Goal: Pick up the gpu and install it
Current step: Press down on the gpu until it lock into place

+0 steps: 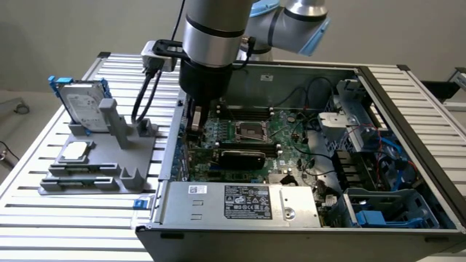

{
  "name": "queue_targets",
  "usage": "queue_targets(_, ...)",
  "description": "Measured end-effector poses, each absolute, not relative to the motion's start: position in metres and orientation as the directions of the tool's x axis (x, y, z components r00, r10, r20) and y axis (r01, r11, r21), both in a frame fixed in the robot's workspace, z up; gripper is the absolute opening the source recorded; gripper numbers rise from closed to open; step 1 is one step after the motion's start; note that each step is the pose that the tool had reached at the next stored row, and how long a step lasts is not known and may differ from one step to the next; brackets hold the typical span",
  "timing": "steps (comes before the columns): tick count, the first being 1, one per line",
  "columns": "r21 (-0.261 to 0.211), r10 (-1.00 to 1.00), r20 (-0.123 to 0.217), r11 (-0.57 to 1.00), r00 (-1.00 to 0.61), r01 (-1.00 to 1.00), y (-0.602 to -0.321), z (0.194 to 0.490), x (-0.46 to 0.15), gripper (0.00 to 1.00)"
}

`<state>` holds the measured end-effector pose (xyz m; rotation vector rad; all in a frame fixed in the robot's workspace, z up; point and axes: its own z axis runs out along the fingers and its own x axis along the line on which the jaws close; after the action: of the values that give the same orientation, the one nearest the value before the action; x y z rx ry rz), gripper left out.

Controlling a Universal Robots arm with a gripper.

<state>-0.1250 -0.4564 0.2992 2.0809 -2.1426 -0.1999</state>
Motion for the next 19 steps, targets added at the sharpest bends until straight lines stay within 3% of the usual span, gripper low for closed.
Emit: queue_targets(19,0.197,-0.999,0.019,0.029,-0.026,-0.980,-0.4507,0.2974,-0.1282,0.11)
